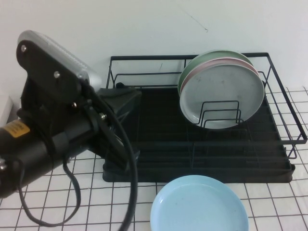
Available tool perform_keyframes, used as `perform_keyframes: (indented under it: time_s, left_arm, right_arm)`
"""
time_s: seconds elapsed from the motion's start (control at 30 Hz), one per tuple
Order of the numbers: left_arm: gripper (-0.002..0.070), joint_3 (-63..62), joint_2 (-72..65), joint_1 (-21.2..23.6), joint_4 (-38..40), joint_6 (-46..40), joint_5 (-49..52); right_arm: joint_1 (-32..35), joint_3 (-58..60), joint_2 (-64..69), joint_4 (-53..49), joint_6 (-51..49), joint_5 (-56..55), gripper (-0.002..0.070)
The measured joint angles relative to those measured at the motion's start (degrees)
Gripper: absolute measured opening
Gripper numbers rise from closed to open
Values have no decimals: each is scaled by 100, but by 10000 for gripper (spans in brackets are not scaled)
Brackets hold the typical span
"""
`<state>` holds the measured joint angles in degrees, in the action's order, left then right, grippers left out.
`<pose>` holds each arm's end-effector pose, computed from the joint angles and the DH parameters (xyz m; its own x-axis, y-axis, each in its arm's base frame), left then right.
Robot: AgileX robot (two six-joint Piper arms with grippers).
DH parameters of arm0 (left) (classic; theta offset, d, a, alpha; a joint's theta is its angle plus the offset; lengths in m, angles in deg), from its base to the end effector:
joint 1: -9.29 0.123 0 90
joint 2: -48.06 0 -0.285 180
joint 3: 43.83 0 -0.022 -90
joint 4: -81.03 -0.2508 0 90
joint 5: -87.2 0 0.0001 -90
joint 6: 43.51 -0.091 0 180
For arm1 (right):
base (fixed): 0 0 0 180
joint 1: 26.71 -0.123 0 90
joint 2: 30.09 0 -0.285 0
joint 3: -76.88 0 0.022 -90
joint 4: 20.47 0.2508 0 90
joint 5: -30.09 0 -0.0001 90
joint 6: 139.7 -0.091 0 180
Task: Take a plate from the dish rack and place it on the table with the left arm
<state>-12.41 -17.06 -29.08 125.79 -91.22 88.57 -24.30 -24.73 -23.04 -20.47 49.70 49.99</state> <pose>0.1730 -0.1390 0.3629 -0.0697 0.1210 -0.9902 0.6382 0.7683 0.0490 0.0531 -0.0022 0.1757 -0.2676 -0.1522 -0.9514 -0.0017 0.9875 -0.1575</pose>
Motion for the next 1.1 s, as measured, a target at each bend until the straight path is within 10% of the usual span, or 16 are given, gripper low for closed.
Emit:
perform_keyframes:
  time_s: [0.77,1.1]
  left_arm:
    - [-1,3461,5015,2409,787,-791,74]
    - [-2,4681,5785,2660,1236,-687,-136]
  right_arm:
    - [0,0,0,0,0,0,-3]
    - [0,0,0,0,0,0,-3]
